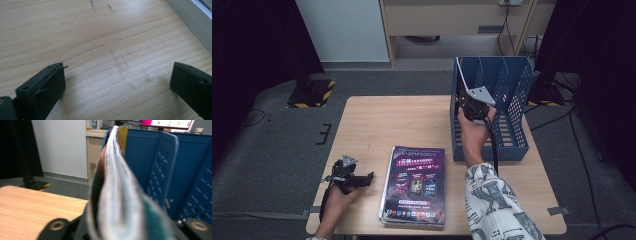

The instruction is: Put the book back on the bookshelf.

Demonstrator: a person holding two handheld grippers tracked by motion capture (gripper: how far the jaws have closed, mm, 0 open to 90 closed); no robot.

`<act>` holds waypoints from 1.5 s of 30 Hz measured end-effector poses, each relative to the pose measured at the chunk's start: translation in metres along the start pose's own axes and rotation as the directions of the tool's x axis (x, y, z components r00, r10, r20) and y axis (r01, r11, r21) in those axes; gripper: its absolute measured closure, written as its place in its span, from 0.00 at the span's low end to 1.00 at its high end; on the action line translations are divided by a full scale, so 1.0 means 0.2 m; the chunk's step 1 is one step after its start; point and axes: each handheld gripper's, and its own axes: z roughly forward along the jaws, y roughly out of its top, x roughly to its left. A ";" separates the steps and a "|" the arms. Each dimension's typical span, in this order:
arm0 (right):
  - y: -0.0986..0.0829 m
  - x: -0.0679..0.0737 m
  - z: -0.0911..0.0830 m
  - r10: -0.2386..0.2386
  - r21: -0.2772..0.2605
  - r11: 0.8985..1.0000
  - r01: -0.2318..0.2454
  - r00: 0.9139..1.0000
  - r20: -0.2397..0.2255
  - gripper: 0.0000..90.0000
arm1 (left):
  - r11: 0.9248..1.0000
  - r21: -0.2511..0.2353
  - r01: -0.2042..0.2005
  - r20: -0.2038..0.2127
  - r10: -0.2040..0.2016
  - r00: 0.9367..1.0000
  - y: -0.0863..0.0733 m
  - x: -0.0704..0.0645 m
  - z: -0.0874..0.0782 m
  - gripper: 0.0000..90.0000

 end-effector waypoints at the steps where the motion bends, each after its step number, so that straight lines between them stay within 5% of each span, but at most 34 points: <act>1: 0.00 0.00 0.00 0.003 -0.003 1.000 -0.003 1.000 -0.004 0.78 | 1.000 0.000 0.000 0.000 0.000 1.000 0.00 0.00 0.00 0.00; 9: 0.00 -0.03 -0.04 0.035 0.013 0.999 -0.034 0.997 -0.072 0.52 | 1.000 0.000 0.000 0.000 0.000 1.000 0.00 0.00 0.00 0.00; 19: -0.05 -0.05 -0.11 0.057 0.042 0.998 -0.052 0.988 -0.142 0.32 | 1.000 0.000 -0.001 0.000 0.001 1.000 0.00 0.00 0.00 0.00; 45: -0.08 -0.01 -0.23 0.051 0.094 0.995 -0.026 0.961 -0.273 0.18 | 1.000 0.000 0.000 0.000 0.000 1.000 0.00 0.00 0.00 0.00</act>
